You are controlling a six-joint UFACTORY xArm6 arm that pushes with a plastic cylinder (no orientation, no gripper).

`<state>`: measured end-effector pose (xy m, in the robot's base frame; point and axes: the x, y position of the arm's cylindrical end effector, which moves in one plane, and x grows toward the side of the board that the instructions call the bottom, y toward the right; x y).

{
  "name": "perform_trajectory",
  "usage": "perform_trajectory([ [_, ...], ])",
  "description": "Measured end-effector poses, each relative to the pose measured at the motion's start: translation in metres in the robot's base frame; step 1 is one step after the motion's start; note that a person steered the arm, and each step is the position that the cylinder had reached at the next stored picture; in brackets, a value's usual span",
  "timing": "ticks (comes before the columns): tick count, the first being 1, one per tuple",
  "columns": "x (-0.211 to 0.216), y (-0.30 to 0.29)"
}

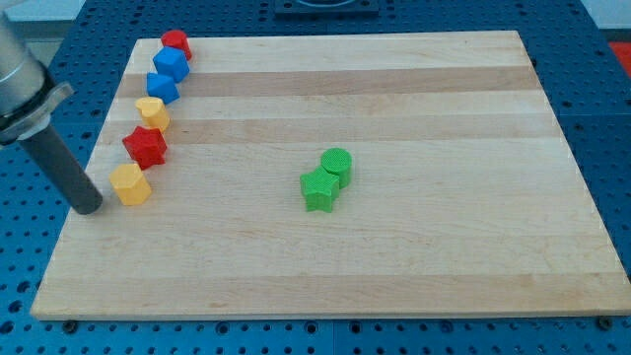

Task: Move the hexagon to the right of the heart

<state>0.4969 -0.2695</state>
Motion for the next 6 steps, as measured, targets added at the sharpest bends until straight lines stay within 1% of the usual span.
perform_trajectory([
  [3, -0.037, 0.074],
  [4, -0.037, 0.093],
  [5, -0.046, 0.103],
  [6, -0.066, 0.105],
])
